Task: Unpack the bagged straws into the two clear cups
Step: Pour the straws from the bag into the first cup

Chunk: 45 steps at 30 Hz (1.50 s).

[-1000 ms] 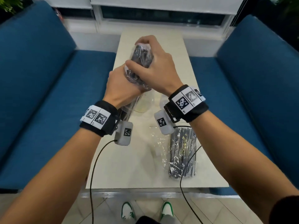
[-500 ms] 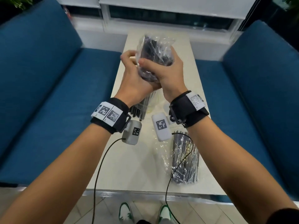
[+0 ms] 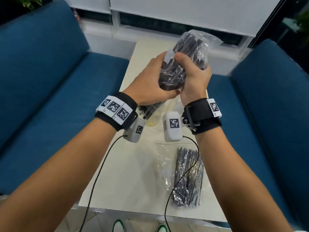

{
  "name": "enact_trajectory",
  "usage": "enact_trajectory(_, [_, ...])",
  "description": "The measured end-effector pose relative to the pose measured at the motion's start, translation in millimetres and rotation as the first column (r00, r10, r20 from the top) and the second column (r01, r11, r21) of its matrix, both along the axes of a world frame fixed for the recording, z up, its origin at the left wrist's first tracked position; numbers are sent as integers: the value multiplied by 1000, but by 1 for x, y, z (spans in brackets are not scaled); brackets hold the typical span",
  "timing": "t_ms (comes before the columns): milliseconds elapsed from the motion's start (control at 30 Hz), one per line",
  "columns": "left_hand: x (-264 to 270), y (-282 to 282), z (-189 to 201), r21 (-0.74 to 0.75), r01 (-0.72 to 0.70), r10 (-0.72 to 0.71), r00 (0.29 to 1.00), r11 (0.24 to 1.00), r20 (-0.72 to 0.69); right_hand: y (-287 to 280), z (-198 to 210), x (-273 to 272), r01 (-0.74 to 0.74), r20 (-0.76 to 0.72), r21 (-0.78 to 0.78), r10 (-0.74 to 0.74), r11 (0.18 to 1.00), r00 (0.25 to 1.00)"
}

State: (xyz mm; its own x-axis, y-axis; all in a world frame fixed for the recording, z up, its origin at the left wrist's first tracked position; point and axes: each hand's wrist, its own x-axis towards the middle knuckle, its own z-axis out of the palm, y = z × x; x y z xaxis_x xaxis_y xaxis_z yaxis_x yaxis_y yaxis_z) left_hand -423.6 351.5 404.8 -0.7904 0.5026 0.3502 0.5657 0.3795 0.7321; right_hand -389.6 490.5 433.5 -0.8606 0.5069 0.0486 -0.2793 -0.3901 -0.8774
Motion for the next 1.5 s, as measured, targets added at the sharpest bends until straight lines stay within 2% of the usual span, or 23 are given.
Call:
enact_trajectory(133, [-11,-23,-6,-97,-104,103,995,990,-18,20,9,-15,97,-42,-31,-98,995,994])
enact_trajectory(267, [-26,-37,-38,-85,-195,204,973,977,109,44,11,-36,219,-22,-117,-223,969,974])
enact_trajectory(367, [-31,-36,-72,-166,-195,230,946,967,227,50,0,-47,298,25,-166,-299,940,954])
enact_trajectory(467, [-38,-29,-104,-278,-184,260,928,943,268,54,-21,-60,366,42,-177,-365,913,930])
enact_trajectory(600, [-44,-12,-134,-344,-203,314,899,917,305,49,-46,-66,407,83,-148,-399,901,913])
enact_trajectory(767, [-46,5,-159,-288,-280,369,869,916,330,44,-60,-70,433,90,-119,-425,893,901])
enact_trajectory(1000, [-47,13,-176,-157,-325,358,889,933,286,46,-71,-76,393,74,-50,-389,918,918])
enact_trajectory(1167, [-48,18,-181,-108,-337,352,856,935,379,39,-69,-76,348,36,-29,-346,937,937])
enact_trajectory(1300, [-48,25,-185,-35,-415,385,805,909,451,29,-75,-73,363,76,2,-362,932,929])
enact_trajectory(1500, [-35,10,-185,4,-423,373,804,906,463,33,-67,-68,374,10,26,-374,927,927])
